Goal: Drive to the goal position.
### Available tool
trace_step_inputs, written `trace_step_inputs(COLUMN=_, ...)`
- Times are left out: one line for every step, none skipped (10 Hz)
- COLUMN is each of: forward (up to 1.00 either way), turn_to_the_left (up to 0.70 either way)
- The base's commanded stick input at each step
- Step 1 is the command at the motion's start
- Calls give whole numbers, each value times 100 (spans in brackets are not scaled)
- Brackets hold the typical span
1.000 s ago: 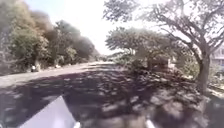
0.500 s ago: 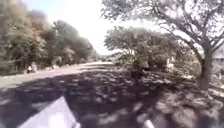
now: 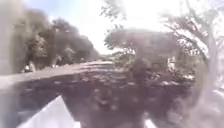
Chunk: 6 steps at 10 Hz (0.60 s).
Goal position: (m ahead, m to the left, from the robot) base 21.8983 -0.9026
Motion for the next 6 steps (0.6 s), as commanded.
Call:
trace_step_inputs(forward=50, turn_to_the_left=0)
trace_step_inputs(forward=50, turn_to_the_left=0)
trace_step_inputs(forward=50, turn_to_the_left=0)
trace_step_inputs(forward=50, turn_to_the_left=0)
trace_step_inputs(forward=50, turn_to_the_left=0)
trace_step_inputs(forward=50, turn_to_the_left=0)
